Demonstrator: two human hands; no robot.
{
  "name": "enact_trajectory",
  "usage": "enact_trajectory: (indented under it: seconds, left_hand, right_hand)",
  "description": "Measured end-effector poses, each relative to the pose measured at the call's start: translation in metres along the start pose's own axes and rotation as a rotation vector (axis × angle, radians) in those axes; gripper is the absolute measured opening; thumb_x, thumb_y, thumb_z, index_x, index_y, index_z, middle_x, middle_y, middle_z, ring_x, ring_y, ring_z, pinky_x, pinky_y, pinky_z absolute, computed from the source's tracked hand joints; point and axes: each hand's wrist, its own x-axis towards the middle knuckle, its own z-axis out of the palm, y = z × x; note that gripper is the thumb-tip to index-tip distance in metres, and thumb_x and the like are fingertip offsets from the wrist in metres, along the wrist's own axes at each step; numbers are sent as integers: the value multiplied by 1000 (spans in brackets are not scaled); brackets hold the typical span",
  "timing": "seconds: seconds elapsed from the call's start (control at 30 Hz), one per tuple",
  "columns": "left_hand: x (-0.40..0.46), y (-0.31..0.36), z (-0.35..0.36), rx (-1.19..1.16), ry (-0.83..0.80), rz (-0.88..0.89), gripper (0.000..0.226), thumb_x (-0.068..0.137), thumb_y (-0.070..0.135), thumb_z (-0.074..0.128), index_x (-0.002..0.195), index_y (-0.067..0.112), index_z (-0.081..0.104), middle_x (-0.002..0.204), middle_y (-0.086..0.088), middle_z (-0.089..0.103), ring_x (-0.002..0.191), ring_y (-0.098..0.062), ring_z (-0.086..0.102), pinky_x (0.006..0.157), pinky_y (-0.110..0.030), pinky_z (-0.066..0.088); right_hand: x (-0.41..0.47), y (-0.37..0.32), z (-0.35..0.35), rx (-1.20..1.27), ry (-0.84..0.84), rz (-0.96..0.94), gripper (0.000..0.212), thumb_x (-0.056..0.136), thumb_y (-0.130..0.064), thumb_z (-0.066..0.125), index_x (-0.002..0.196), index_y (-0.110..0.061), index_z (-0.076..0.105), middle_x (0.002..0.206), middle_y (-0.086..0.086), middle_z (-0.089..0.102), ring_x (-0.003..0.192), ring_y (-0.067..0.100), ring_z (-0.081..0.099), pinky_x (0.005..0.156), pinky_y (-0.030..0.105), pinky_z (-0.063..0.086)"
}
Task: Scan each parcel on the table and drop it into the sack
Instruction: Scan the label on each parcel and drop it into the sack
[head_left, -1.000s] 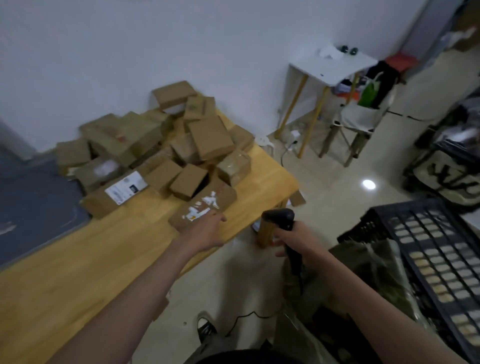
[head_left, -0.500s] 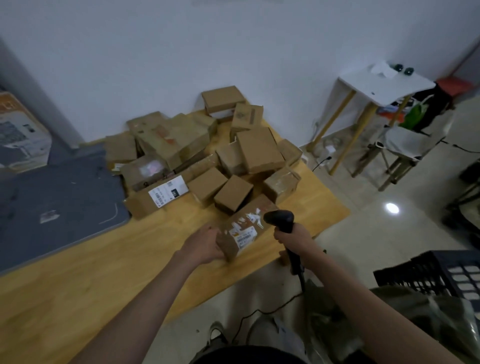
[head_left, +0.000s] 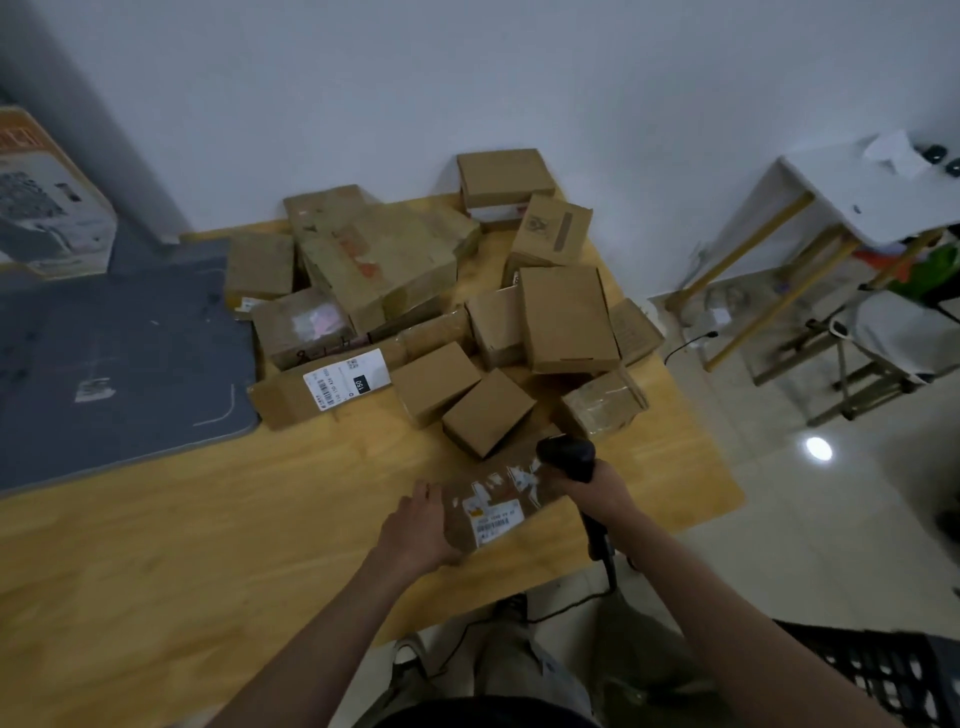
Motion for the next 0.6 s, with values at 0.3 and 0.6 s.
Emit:
enact_trajectory:
  seconds: [0.3, 0.6]
  left_hand:
    - [19, 15, 22, 29, 55, -66, 113, 64, 40, 87, 148, 13, 17, 142, -5, 29, 119, -28, 44, 82, -37, 52]
    - [-2, -12, 15, 39, 150, 79, 114, 55, 46, 84, 146, 17, 23, 136, -1, 34, 109, -21, 43, 83, -33, 48]
  right_hand:
    - [27, 13, -8, -5, -86, 97, 13, 89, -6, 65, 80, -12, 58, 69, 5, 52, 64, 18, 50, 57, 27, 39]
    - [-6, 34, 1, 126, -26, 106, 8, 89, -7, 66, 84, -10, 60, 73, 7, 55, 68, 20, 54, 61, 29, 40]
